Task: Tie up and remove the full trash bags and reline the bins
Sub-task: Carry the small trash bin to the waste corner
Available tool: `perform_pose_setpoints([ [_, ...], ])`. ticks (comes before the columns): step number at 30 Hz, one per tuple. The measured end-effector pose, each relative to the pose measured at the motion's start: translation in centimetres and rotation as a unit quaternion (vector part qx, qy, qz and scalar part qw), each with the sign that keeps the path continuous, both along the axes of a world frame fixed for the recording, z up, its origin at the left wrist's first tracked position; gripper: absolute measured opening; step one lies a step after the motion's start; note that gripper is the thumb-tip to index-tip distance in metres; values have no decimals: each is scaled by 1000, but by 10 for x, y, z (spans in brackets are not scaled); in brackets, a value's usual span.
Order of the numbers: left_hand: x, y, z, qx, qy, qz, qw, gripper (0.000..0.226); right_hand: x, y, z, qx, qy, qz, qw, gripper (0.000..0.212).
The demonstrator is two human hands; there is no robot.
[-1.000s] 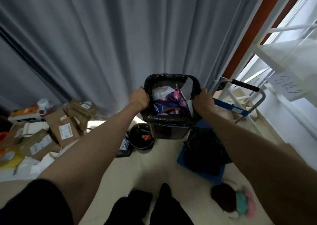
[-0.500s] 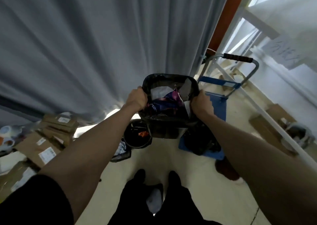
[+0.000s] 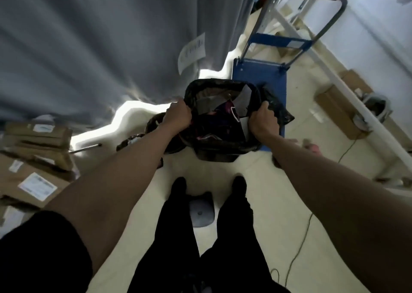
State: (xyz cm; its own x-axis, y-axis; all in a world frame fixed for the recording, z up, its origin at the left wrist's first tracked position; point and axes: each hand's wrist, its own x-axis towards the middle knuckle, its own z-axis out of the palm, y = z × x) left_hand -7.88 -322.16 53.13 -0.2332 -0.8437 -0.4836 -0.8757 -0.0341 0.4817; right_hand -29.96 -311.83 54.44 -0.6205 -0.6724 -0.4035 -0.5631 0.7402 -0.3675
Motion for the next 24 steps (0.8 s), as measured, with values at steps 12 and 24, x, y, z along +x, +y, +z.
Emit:
perform_pose_setpoints([
  [12, 13, 90, -214, 44, -84, 61, 994, 29, -2, 51, -217, 57, -53, 72, 994, 25],
  [24, 15, 84, -427, 21, -87, 64, 994, 32, 8, 44, -442, 1, -47, 67, 997, 15],
])
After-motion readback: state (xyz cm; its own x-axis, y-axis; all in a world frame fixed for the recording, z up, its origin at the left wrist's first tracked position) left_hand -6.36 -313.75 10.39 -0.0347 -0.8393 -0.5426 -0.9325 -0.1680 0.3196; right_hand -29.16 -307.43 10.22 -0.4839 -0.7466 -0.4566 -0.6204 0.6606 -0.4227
